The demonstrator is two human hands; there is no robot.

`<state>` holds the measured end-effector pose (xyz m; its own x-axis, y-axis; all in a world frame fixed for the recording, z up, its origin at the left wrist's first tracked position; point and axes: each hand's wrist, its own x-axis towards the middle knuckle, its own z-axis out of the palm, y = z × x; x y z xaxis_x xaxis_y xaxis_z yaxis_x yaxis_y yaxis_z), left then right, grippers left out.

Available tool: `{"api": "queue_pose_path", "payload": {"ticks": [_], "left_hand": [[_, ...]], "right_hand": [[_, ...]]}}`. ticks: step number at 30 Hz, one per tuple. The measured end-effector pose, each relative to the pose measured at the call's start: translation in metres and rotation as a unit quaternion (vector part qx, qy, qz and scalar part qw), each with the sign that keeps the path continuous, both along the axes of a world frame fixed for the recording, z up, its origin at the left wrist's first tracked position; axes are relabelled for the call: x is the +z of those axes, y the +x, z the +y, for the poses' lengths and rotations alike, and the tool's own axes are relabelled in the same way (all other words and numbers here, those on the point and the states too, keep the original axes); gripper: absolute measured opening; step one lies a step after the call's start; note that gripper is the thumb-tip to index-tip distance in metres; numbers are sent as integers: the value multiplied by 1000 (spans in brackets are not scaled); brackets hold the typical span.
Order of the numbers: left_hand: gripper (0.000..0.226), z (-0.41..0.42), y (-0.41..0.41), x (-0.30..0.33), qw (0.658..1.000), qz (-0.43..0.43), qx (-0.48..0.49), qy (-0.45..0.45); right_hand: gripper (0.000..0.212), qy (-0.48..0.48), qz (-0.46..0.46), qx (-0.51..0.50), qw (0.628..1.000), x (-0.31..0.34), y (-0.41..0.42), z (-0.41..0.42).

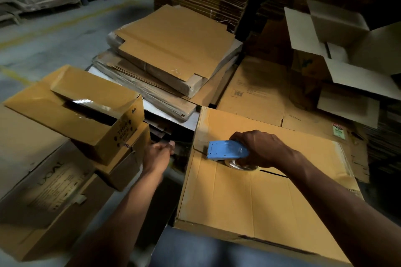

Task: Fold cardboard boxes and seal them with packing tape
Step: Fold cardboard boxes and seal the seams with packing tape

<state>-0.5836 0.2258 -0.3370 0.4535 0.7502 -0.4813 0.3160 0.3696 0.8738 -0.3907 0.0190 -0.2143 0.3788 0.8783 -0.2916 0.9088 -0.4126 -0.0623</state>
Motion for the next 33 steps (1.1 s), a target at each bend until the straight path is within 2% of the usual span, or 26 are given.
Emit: {"api": "queue_pose_path", "payload": {"ticks": [4, 9, 14, 17, 20, 22, 24, 27, 30, 32, 33], "left_hand": [[22, -7, -1, -13, 999, -29, 6, -24], [20, -21, 7, -31, 1000, -11, 8, -21], [20, -40, 21, -47, 995, 70, -16, 70], [22, -41, 27, -49, 991, 102, -35, 80], [14, -40, 23, -60, 995, 94, -31, 10], [33, -42, 16, -66, 996, 49, -23, -76], [39, -41, 12, -63, 994, 59, -63, -71], [30, -34, 19, -54, 995, 75, -73, -9], [8, -24, 25, -51, 992, 95, -79, 9], [10, -21, 19, -56, 989, 112, -95, 4], [14, -21, 16, -59, 992, 100, -72, -3]], "right_hand": [[57, -16, -10, 4, 1000, -2, -4, 7], [58, -39, -27, -3, 999, -6, -8, 15], [57, -58, -46, -4, 997, -11, -15, 23], [57, -67, -55, 5, 996, -14, -18, 29], [58, -82, -58, 10, 995, -15, -19, 35], [58, -93, -60, 10, 994, -15, -20, 38], [59, -105, -66, 14, 992, -13, -21, 40], [59, -121, -71, 12, 990, -10, -24, 43], [59, -124, -79, 10, 989, -10, -25, 44], [58, -117, -80, 7, 990, -11, -26, 43], [58, -112, -78, 5, 991, -13, -26, 41]]}}
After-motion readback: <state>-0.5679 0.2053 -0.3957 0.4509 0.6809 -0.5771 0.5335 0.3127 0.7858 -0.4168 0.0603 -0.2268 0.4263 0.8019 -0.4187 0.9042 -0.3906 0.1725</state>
